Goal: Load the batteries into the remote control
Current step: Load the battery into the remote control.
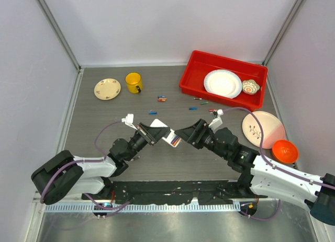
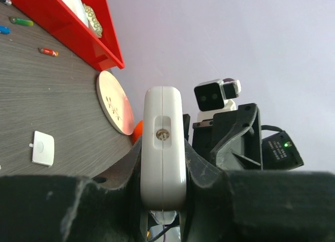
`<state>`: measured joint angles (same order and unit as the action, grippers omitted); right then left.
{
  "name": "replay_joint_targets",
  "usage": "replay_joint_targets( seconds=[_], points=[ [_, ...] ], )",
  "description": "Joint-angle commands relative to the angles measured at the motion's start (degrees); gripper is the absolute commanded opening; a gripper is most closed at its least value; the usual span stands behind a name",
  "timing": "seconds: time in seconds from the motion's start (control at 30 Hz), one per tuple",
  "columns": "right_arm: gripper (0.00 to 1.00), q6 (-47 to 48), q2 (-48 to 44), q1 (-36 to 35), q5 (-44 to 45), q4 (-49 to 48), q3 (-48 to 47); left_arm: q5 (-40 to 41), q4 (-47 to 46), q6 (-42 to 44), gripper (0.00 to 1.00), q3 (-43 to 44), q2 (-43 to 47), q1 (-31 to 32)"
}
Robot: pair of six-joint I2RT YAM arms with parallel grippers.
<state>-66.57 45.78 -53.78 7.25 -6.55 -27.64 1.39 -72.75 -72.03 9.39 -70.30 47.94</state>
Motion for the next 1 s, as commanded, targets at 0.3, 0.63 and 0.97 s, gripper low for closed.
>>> replay_joint_targets(
  seconds=[0.3,0.63,0.97],
  points=[
    [0.68,-4.1,-3.4,0.5,-0.7,-7.9,4.5,2.7,-15.8,1.4,0.00,-0.5,3.0,0.0],
    [0.64,-4.8,-3.5,1.0,1.0,-9.2,5.8,2.7,-15.8,1.6,0.00,-1.0,3.2,0.0],
    [0.60,-5.8,-2.2,1.3,1.5,-10.2,6.3,2.6,-15.8,1.7,0.00,-0.8,3.5,0.0]
  ],
)
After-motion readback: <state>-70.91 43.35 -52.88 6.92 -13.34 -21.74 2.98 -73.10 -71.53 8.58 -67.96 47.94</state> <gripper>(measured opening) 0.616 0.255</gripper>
